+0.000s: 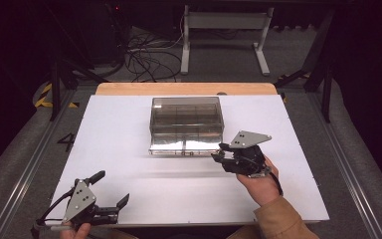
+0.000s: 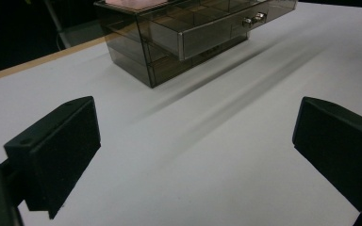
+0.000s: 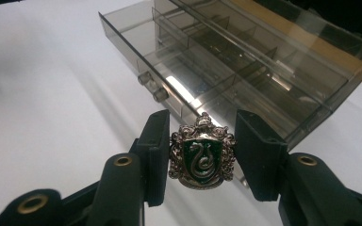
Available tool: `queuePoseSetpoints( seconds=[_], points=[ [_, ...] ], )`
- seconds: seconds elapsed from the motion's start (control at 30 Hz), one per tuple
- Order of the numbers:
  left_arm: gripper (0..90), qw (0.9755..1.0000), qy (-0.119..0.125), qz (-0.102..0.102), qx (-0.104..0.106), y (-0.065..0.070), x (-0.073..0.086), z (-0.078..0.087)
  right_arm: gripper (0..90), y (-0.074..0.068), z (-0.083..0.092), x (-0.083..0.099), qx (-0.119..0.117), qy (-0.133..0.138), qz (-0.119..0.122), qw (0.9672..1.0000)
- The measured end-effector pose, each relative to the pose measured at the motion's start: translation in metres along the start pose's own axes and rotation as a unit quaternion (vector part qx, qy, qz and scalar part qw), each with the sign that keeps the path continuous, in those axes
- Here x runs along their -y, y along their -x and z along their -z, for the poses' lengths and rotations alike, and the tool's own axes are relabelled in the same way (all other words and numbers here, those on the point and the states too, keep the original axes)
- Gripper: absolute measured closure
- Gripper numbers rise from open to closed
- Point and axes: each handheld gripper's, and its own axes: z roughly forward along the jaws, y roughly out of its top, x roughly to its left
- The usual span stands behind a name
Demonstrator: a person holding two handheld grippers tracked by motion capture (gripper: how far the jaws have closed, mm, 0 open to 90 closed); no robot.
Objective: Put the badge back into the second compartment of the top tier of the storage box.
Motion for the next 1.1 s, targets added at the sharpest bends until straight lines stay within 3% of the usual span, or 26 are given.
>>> queuePoseSetpoints(
  seconds=[1.1],
  points=[
    [2.3,1.0000,-0.001,-0.001,0.001,0.000,0.000,0.000,57.6,0.009,-0.033,-0.047,-0.034,0.001,0.010,0.9994]
  ],
)
